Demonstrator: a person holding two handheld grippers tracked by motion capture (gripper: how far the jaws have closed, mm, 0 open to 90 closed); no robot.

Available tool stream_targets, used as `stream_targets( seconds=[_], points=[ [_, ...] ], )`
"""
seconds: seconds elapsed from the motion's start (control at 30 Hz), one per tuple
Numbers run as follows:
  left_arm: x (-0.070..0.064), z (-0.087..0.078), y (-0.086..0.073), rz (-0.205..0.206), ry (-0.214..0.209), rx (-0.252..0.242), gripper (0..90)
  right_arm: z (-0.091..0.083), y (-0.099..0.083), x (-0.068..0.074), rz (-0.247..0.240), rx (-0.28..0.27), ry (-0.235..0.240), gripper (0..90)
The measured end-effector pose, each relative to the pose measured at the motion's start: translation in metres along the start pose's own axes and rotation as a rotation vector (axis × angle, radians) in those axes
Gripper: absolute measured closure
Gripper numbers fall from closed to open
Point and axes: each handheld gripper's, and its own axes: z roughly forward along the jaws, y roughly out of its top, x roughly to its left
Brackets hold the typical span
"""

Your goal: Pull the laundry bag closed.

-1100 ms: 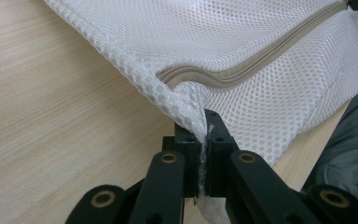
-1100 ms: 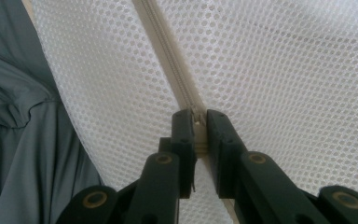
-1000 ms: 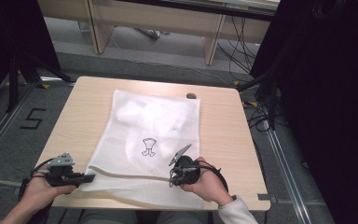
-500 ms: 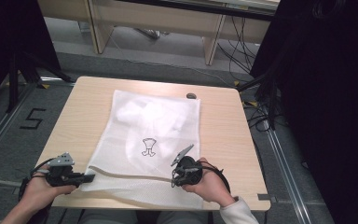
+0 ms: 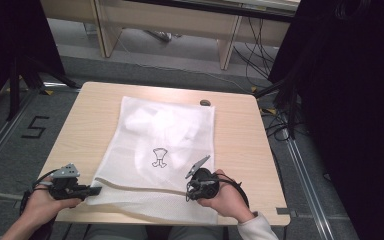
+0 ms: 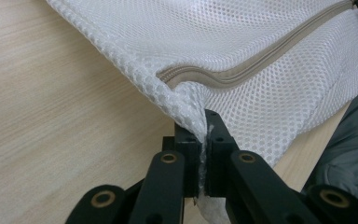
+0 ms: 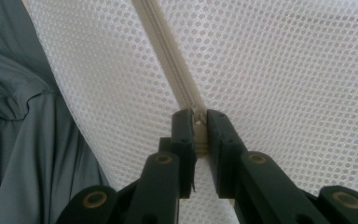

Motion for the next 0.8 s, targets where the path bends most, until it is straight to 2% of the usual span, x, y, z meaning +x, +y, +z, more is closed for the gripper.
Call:
stream_targets(
  seconds=[0.3, 0.43, 0.47, 0.57, 0.6, 0.7, 0.73, 0.8],
  points=[
    [0.0, 0.0, 0.0, -0.003, 0.004, -0.006, 85.9, -0.002, -0.005, -0.001, 0.009, 0.0, -0.002, 82.3],
    [0.0, 0.0, 0.0, -0.012, 0.005, -0.003, 85.9, -0.003, -0.006, -0.001, 0.032, 0.005, -0.004, 82.3],
    [-0.001, 0.001, -0.001, -0.007, 0.01, -0.028, 85.9, -0.003, -0.006, -0.001, 0.025, 0.004, -0.005, 82.3],
    [-0.001, 0.001, -0.001, -0.011, 0.01, -0.03, 85.9, -0.004, -0.007, -0.001, 0.027, 0.002, -0.01, 82.4],
    [0.0, -0.001, 0.0, -0.006, 0.004, -0.009, 85.9, -0.004, -0.007, 0.0, 0.035, 0.001, -0.005, 82.4],
    [0.001, -0.002, 0.0, -0.01, 0.006, -0.005, 85.9, -0.005, -0.009, -0.002, 0.034, 0.006, -0.012, 82.4],
    [0.0, -0.001, -0.001, -0.022, 0.01, -0.015, 85.9, -0.004, -0.01, -0.003, 0.019, -0.001, -0.007, 82.4],
    [0.001, -0.002, -0.001, -0.013, 0.01, -0.008, 85.9, -0.005, -0.012, -0.002, 0.044, 0.005, -0.009, 82.4]
  ],
)
